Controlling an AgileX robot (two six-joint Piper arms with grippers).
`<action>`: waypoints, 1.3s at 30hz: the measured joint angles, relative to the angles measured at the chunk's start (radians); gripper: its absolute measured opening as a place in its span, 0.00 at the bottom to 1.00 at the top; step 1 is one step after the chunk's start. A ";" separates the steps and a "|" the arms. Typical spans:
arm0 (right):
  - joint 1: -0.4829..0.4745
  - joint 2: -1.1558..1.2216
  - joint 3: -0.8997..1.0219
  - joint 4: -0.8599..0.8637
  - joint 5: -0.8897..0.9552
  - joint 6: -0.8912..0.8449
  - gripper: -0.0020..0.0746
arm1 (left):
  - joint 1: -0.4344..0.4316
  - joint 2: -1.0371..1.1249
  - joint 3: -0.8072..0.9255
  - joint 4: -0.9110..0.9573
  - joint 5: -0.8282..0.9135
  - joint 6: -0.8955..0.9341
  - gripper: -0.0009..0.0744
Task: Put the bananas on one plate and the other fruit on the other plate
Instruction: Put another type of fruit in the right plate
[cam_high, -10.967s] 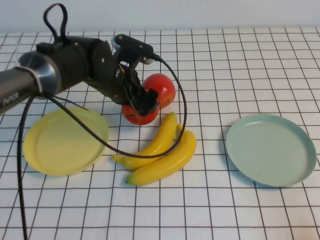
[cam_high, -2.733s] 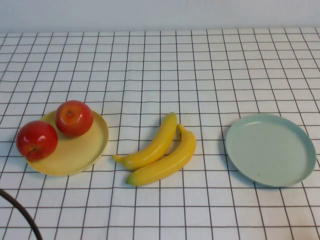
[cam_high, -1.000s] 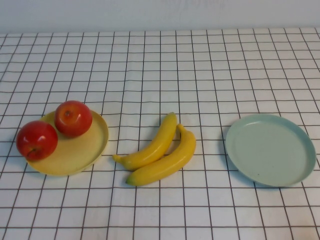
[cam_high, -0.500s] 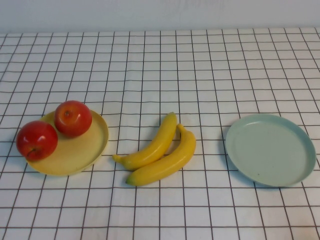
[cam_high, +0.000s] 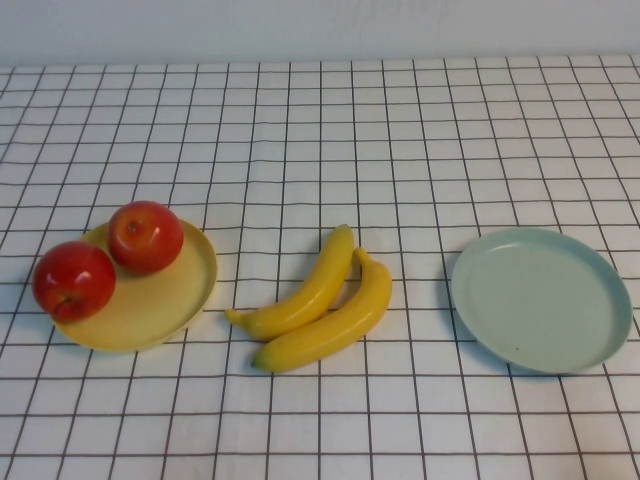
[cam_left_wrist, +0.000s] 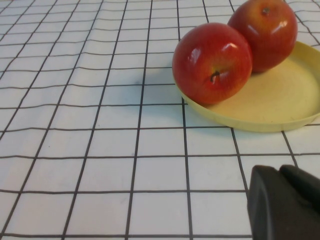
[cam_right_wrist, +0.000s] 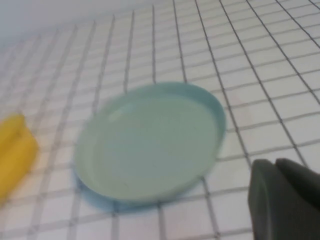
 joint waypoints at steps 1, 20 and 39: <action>0.000 0.000 0.000 0.069 -0.033 0.000 0.00 | 0.000 0.000 0.000 0.000 0.000 0.000 0.01; 0.000 0.000 0.000 0.992 -0.314 -0.285 0.00 | 0.000 0.000 0.000 0.000 0.000 0.000 0.01; -0.002 0.454 -0.425 0.505 -0.007 -0.361 0.00 | 0.000 0.000 0.000 0.000 0.000 0.000 0.01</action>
